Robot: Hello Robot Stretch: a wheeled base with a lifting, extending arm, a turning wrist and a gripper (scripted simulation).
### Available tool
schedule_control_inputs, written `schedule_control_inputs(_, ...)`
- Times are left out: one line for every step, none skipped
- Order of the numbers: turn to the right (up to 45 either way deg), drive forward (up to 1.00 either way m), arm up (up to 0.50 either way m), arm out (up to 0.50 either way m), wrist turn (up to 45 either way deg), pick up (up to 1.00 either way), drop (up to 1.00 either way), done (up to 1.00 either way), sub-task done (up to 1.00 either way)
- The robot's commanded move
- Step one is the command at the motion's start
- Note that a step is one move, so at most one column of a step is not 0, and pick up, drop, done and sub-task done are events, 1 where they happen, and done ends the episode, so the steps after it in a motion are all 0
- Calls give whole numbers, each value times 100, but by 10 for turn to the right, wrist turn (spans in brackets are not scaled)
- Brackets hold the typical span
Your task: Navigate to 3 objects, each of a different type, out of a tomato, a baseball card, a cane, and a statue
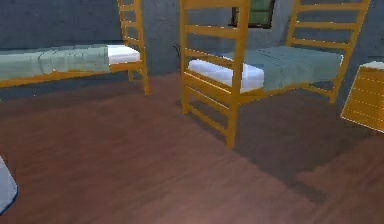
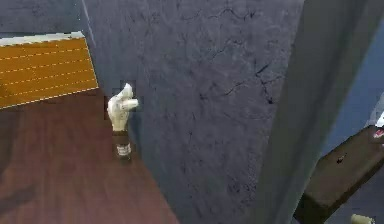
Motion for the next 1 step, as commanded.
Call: schedule_control_inputs(-300,0,0,0,0,0,0,0,0)
